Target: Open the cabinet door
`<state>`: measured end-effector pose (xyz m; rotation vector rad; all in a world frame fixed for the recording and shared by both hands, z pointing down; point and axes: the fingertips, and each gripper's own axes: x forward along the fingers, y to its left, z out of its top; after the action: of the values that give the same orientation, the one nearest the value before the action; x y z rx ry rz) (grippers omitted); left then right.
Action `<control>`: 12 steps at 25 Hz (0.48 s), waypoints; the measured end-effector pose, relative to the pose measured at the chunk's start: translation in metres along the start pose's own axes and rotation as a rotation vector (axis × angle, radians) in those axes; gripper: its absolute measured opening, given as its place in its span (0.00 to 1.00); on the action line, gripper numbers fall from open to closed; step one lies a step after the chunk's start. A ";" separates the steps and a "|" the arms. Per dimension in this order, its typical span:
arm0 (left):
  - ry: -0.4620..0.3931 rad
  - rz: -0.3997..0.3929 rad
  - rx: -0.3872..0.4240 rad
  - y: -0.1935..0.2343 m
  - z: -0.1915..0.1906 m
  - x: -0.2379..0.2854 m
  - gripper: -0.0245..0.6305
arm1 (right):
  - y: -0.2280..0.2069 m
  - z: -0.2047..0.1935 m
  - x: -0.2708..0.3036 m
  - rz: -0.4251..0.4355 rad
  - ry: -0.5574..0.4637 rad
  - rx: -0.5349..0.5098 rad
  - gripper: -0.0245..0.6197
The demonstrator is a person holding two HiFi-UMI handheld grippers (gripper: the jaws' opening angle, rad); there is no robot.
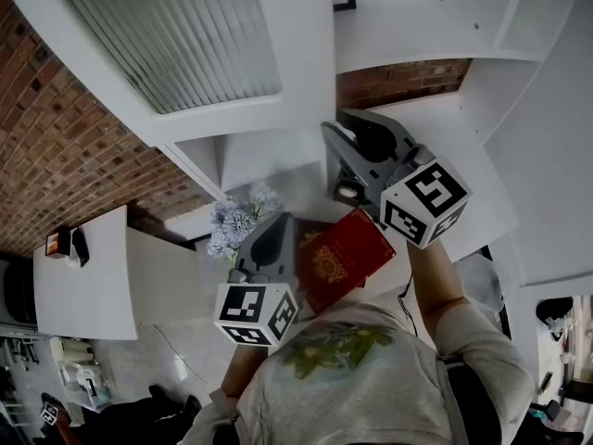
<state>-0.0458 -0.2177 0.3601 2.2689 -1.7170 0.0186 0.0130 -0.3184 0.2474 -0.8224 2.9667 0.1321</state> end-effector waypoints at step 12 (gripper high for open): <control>0.001 -0.018 -0.001 0.000 -0.004 -0.018 0.05 | 0.016 0.001 -0.012 -0.057 0.008 -0.011 0.19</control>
<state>-0.0507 -0.2004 0.3606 2.2826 -1.6960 0.0150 0.0157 -0.2987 0.2480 -0.9100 2.9495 0.1434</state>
